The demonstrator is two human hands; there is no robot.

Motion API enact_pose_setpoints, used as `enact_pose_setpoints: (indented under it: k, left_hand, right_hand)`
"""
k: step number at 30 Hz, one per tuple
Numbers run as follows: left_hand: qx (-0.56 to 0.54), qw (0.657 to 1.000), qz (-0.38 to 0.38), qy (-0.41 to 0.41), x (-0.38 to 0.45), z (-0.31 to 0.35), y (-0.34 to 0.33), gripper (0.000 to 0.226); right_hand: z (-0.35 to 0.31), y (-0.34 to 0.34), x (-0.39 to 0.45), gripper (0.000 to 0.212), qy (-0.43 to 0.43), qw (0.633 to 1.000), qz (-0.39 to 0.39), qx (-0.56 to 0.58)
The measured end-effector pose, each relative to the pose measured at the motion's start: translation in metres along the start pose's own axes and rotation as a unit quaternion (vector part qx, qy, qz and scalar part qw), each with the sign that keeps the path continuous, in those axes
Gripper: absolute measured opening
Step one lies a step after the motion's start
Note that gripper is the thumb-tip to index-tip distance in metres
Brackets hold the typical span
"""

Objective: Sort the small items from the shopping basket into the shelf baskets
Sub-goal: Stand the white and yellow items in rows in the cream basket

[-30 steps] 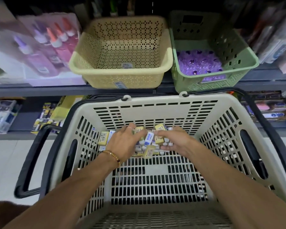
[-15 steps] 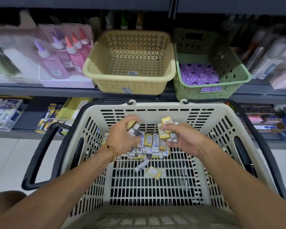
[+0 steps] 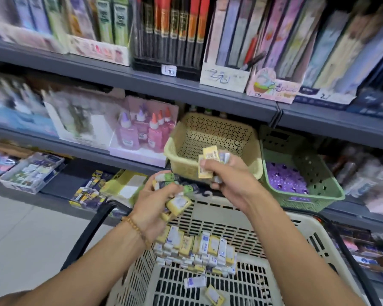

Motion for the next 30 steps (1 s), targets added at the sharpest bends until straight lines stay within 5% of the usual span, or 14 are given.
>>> enact_pose_setpoints:
  k: [7, 21, 30]
  left_hand:
    - [-0.039, 0.999, 0.0, -0.004, 0.001, 0.024, -0.001, 0.041]
    - [-0.09, 0.995, -0.045, -0.023, -0.011, 0.051, 0.001, 0.037]
    - [-0.08, 0.992, -0.018, -0.092, 0.045, 0.093, -0.004, 0.038]
  right_hand:
    - [-0.02, -0.01, 0.025, 0.026, -0.033, 0.942, -0.023, -0.332]
    - [-0.031, 0.007, 0.025, 0.021, -0.072, 0.979, -0.034, -0.19]
    - [0.0, 0.033, 0.132, 0.013, -0.132, 0.941, 0.079, -0.302]
Point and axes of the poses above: each hand's wrist, its own x-axis towards the middle knuckle, its own y-axis out of the back of the hand, z = x × y, the point moved 5 cm from there along x, towards the middle knuckle, and after that the axes turned 1 degree about x, right-handed, at the moved point
